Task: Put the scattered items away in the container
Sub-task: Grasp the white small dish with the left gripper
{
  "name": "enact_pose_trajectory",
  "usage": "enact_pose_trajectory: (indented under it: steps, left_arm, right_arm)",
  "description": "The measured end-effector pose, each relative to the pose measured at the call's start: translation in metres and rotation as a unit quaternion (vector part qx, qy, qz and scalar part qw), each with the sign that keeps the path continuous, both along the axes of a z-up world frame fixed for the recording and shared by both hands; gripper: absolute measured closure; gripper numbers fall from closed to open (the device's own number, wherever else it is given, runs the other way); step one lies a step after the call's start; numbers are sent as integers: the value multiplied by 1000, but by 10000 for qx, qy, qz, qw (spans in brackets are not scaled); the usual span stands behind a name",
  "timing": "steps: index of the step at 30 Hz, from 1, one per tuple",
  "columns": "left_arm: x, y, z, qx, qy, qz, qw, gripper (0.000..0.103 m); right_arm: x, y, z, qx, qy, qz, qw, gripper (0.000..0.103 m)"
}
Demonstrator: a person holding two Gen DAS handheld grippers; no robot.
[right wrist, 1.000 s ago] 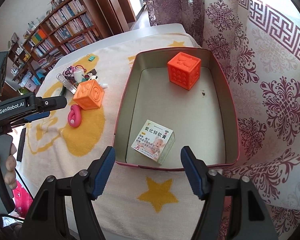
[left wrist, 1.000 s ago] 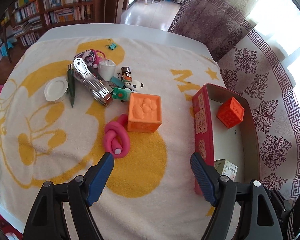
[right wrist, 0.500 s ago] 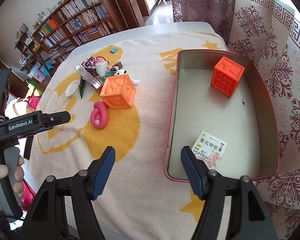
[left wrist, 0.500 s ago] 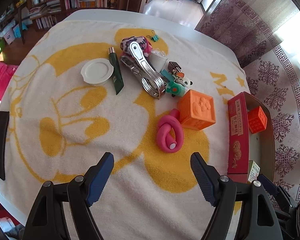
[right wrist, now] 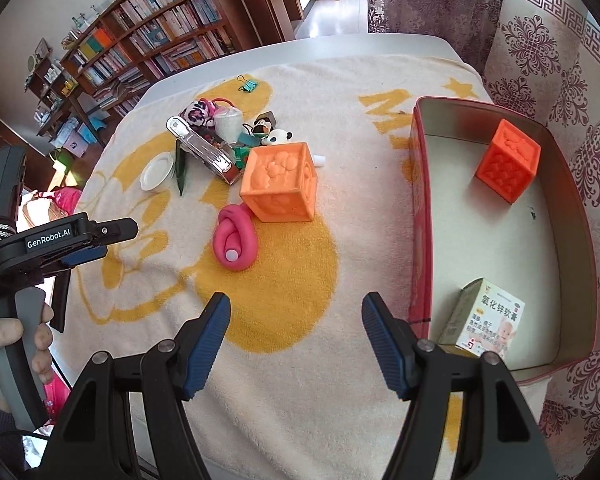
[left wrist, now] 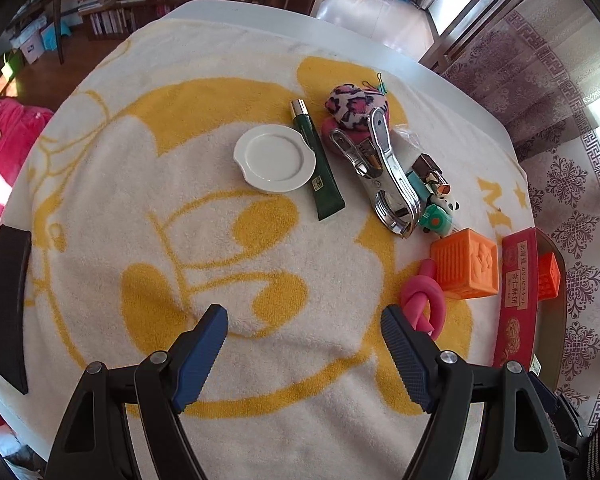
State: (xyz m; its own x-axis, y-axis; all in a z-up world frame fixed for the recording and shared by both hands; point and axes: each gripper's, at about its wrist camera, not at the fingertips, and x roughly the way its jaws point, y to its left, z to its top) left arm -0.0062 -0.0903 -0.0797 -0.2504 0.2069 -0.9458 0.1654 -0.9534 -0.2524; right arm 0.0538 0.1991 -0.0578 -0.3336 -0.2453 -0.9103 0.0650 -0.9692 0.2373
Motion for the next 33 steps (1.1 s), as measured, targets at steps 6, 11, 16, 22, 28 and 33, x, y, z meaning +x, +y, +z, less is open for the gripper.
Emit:
enact_pose_trajectory:
  steps: [6, 11, 16, 22, 28, 33]
  left_arm:
    - [-33, -19, -15, -219, -33, -139, 9997, 22]
    - [-66, -27, -33, -308, -72, -612, 9976, 22]
    - [-94, -24, -49, -404, 10, -1099, 9931, 22]
    - [-113, -17, -60, -537, 60, -1578, 9860, 22]
    - [-124, -4, -62, -815, 243, -1996, 9762, 22]
    - [-126, 0, -64, -980, 416, -2205, 9696, 22]
  right_arm:
    - [-5, -12, -9, 64, -176, -166, 9997, 31]
    - [-11, -17, -17, 110, -334, -347, 9988, 31]
    - [-16, -19, -22, 170, -456, -499, 9976, 31]
    - [-23, -21, -27, 217, -571, -662, 9959, 31]
    - [-31, -27, -30, 246, -645, -699, 9952, 31]
    - [-40, -30, -32, 272, -672, -697, 9949, 31]
